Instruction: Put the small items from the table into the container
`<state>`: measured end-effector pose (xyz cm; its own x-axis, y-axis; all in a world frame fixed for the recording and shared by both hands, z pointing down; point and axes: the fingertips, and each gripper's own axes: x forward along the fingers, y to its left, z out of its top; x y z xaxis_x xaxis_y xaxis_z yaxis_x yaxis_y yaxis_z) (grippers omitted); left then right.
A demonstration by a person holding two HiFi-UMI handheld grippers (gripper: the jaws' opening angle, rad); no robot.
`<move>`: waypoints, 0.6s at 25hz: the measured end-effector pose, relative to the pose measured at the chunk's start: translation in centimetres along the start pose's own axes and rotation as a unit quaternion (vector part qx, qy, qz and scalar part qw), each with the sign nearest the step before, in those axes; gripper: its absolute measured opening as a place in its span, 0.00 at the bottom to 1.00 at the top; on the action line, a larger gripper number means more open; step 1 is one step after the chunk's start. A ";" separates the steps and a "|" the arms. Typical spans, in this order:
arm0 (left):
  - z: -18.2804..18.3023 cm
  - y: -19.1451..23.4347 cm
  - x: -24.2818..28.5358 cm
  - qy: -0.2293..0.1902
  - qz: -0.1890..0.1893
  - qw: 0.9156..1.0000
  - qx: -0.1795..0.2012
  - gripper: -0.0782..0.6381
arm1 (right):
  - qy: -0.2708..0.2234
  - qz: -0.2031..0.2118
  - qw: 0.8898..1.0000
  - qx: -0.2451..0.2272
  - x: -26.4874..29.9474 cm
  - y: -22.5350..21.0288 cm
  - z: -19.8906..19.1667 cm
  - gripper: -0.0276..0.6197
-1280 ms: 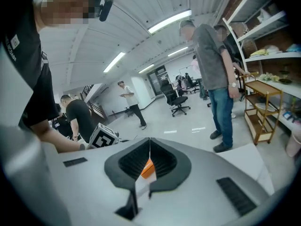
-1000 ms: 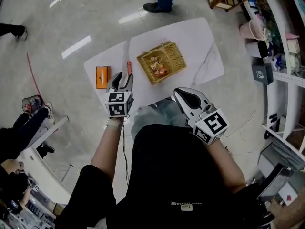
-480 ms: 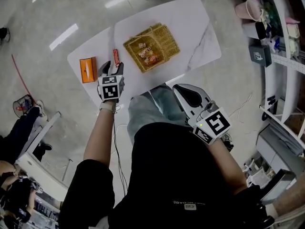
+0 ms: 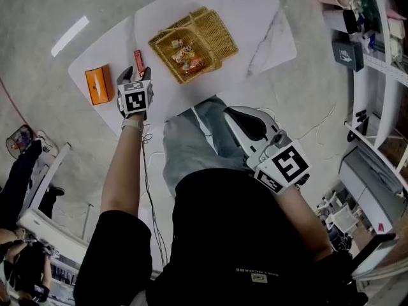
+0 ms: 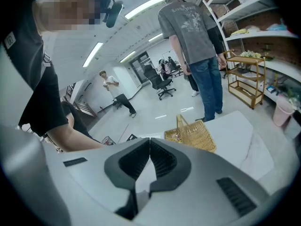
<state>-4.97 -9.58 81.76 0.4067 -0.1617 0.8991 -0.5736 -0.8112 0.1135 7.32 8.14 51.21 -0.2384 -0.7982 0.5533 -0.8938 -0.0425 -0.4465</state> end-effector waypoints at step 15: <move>-5.5 2.5 8.3 0.066 0.010 0.998 -0.014 0.40 | 0.053 0.011 0.998 0.030 5.2 -1.5 -5.7 0.06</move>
<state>-6.90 -9.85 91.78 0.2989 -0.1006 0.9490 -0.6008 -0.7925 0.1053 5.28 7.49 58.82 -0.2999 -0.7311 0.6128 -0.8642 -0.0639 -0.4992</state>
